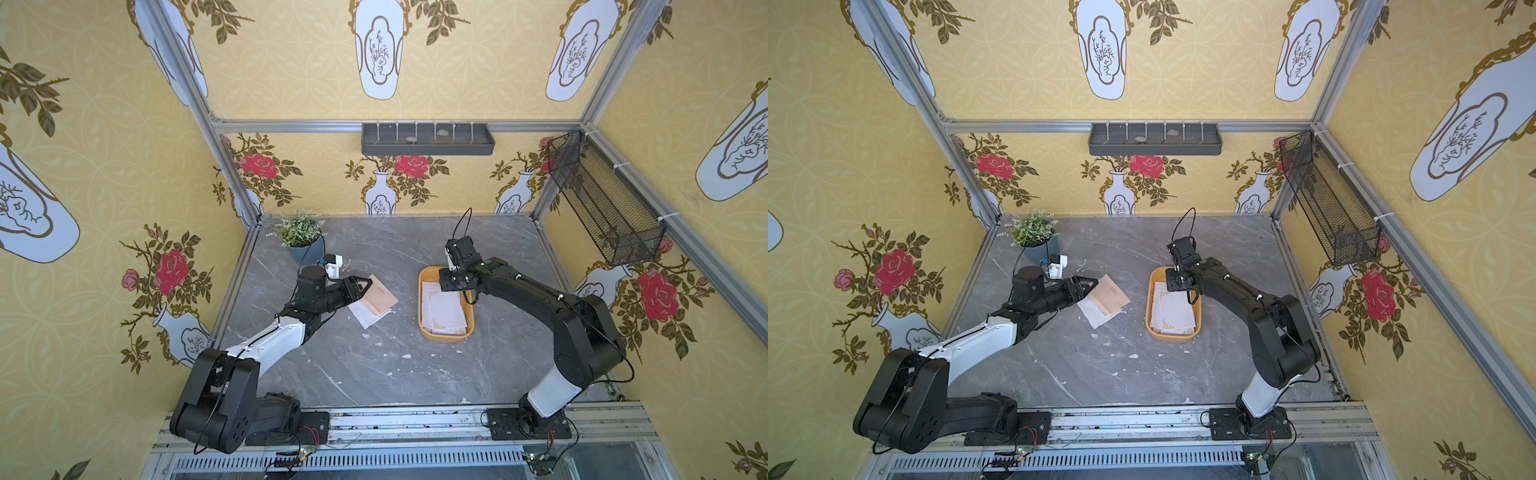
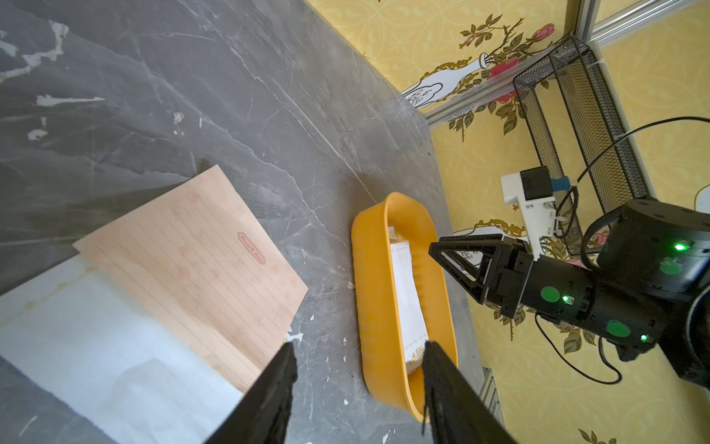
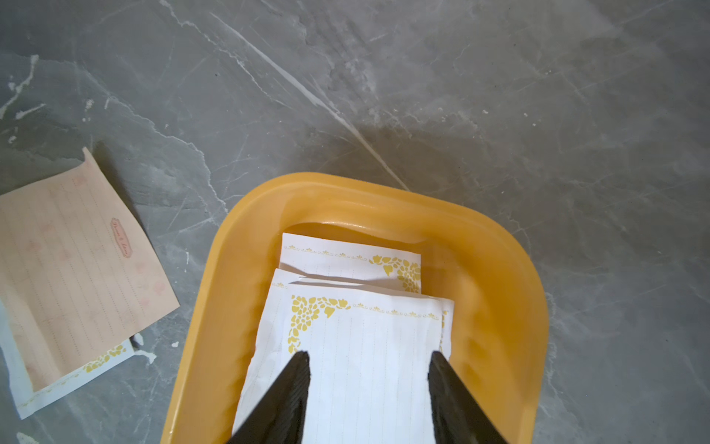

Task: Take out the stationery paper from the storage box
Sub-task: Pick up the stationery paper from the storage box.

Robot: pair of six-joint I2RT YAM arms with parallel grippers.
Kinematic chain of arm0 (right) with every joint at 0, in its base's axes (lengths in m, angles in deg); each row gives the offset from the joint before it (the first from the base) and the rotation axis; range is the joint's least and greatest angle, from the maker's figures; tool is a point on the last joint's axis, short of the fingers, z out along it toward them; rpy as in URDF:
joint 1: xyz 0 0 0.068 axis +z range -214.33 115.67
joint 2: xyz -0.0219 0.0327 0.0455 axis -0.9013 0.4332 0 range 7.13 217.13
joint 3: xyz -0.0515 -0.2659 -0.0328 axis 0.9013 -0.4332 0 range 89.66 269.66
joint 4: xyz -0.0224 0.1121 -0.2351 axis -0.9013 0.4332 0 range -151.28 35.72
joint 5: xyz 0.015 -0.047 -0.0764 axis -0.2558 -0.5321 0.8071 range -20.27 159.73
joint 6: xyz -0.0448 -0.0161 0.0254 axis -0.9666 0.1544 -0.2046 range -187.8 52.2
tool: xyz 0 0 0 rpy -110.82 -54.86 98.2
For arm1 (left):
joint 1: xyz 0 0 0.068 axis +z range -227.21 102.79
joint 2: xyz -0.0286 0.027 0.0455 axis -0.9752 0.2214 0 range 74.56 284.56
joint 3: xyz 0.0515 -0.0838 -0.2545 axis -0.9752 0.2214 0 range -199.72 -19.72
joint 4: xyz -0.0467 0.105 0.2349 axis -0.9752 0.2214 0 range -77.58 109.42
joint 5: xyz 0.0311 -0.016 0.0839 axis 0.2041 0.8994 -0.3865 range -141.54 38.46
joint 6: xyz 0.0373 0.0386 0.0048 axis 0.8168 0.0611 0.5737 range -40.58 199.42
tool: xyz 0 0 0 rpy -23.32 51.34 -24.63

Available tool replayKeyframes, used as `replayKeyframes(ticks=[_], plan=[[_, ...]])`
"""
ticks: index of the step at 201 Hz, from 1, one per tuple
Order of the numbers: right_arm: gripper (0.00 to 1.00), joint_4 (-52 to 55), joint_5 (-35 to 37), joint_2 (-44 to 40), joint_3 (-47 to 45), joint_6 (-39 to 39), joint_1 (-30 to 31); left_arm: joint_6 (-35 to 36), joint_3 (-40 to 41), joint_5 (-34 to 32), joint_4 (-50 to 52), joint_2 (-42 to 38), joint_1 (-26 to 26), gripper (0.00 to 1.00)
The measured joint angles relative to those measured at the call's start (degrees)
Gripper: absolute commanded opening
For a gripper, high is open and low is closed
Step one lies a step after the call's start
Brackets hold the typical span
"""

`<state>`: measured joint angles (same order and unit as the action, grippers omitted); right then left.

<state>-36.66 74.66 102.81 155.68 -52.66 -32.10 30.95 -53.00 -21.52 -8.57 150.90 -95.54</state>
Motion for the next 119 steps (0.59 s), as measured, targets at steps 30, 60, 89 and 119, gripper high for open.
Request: replayKeyframes(ticks=[30,60,89,119], plan=[[0.62,0.9,1.0,2.5,0.0,0.0,0.3,0.0,-0.2,0.0,0.0,0.2,-0.1,0.55],[0.63,0.8,1.9,4.5,-0.9,0.0,0.5,0.0,-0.2,0.0,0.0,0.4,-0.1,0.55],[0.65,0.4,3.2,6.2,-1.7,0.0,0.5,0.0,-0.2,0.0,0.0,0.5,-0.1,0.55],[0.65,-0.6,3.3,8.2,-1.7,-0.2,0.0,0.0,-0.2,0.0,0.0,0.6,-0.1,0.55]])
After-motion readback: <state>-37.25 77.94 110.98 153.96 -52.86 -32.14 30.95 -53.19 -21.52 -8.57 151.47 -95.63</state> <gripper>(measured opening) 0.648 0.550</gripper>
